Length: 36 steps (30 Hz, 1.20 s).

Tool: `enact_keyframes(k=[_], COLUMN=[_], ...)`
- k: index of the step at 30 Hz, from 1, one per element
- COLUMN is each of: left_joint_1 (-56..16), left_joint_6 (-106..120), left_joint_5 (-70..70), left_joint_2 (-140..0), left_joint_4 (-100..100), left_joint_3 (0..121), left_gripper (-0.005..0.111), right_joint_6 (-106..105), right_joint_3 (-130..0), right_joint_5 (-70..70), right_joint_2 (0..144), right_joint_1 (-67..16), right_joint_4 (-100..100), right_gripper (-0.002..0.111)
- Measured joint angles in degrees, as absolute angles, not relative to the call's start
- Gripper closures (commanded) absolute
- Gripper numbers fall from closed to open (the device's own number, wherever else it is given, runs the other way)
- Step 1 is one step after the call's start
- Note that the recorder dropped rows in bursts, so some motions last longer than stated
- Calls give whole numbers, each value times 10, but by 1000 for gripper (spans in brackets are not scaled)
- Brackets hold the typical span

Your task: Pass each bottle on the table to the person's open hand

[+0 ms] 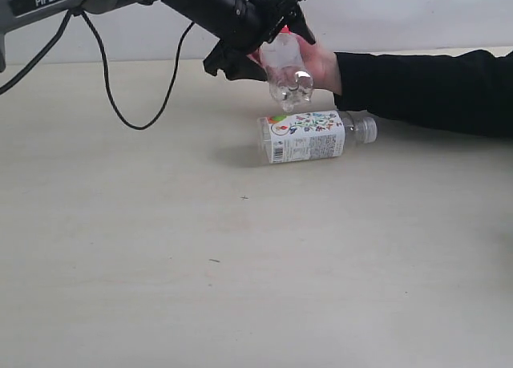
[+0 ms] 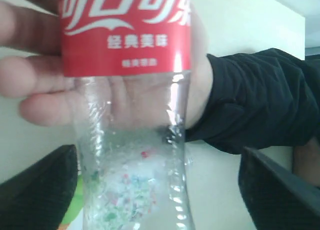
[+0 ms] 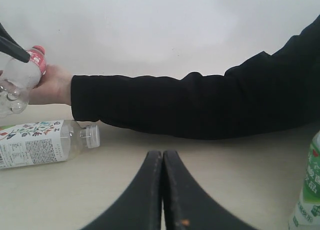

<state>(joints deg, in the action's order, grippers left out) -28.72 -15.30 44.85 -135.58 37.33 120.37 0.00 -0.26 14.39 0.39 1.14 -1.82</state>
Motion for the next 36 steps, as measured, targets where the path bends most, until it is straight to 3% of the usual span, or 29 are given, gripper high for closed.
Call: enact_keyframes(k=[17, 22, 24, 26, 30, 36], left_joint_1=[-284, -334, -361, -377, -390, -391], left_joint_6=[-46, 54, 67, 67, 67, 70], left_joint_5=[629, 675, 674, 666, 633, 542], left_joint_2=[-1286, -1257, -1247, -1237, -1205, -1120], left_joint_4=[271, 250, 222, 193, 167, 167], left_joint_3=[1204, 1170, 1147, 1127, 1071, 943], left_gripper=[16, 17, 23, 40, 101, 104], right_joint_6=[0, 0, 0, 0, 0, 0], right_joint_3=[-3, -3, -3, -3, -3, -3], right_joint_5=[144, 144, 144, 144, 144, 144], right_joint_2=[4, 4, 4, 4, 4, 4], right_joint_1=[11, 11, 11, 11, 11, 11], right_joint_4=[-18, -18, -18, -18, -18, -18], right_gripper=[108, 108, 108, 108, 108, 108])
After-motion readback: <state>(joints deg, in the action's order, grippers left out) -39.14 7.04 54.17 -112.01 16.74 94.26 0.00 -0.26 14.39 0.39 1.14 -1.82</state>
